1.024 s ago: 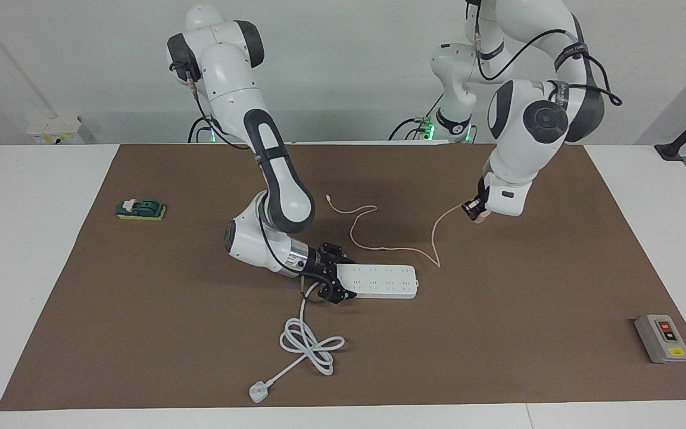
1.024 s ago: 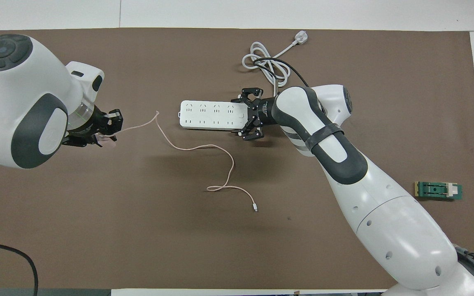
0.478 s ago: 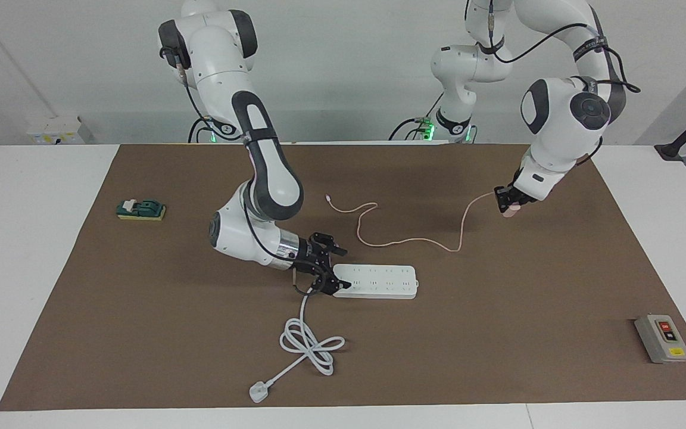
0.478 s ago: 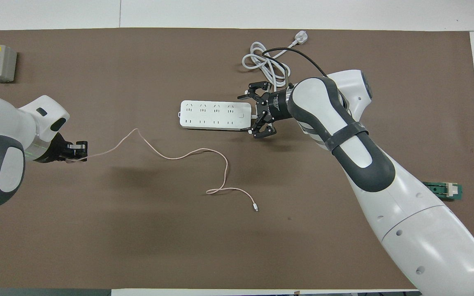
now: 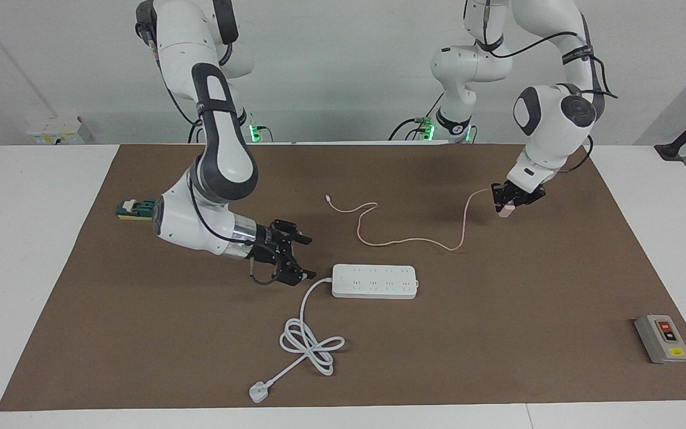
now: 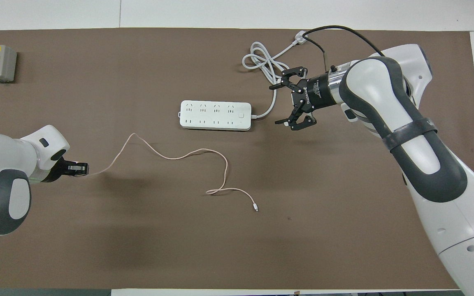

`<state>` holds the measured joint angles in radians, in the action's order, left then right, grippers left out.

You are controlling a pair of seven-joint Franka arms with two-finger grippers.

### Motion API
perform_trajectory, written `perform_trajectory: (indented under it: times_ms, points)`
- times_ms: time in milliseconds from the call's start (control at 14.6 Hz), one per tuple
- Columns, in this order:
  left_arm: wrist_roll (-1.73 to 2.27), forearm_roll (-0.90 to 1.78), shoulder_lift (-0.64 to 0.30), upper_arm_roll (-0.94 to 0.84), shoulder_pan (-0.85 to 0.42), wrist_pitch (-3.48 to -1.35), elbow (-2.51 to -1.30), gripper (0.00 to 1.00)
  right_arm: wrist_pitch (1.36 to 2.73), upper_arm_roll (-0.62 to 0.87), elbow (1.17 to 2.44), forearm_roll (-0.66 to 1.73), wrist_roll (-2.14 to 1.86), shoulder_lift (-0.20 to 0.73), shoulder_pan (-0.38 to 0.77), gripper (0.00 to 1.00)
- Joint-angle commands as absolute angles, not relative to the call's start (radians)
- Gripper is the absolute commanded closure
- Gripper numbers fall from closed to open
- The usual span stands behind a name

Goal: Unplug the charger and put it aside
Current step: 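Lower the charger near the robot with the left gripper while the right gripper withdraws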

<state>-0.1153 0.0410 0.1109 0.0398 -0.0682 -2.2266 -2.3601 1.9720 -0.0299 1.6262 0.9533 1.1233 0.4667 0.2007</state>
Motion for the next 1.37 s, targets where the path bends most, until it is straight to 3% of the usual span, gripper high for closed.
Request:
perform_trajectory:
  times_ms: [0,341,751,820,956,1024,1093,1298]
  points:
    - [-0.216,0.104,0.149,0.034,-0.029,-2.312,-2.434,1.0,1.954,-0.023,1.661,0.8,1.137,0.375,0.181,0.0]
    - [-0.295,0.129,0.144,0.034,0.012,-2.35,-2.474,1.0,1.893,-0.021,1.657,0.491,1.077,0.273,0.181,0.0]
    - [-0.298,0.13,0.118,0.034,0.037,-2.433,-2.534,1.0,1.807,-0.023,1.646,0.286,0.637,0.213,0.103,0.0]
    - [-0.299,0.13,0.114,0.035,0.038,-2.453,-2.546,0.87,1.802,-0.023,1.646,0.24,0.536,0.204,0.083,0.0]
    - [-0.323,0.13,0.11,0.038,0.075,-2.444,-2.545,0.25,1.796,-0.023,1.646,0.186,0.316,0.18,0.051,0.0]
    - [-0.365,0.129,0.11,0.038,0.093,-2.433,-2.54,0.06,1.786,-0.023,1.646,0.164,0.245,0.163,0.037,0.0]
    - [-0.391,0.129,0.11,0.038,0.116,-2.413,-2.534,0.0,1.773,-0.023,1.646,0.131,0.18,0.149,0.026,0.0]
    - [-0.44,0.127,0.103,0.04,0.173,-2.332,-2.472,0.0,1.734,-0.021,1.646,0.057,0.005,0.091,-0.004,0.0]
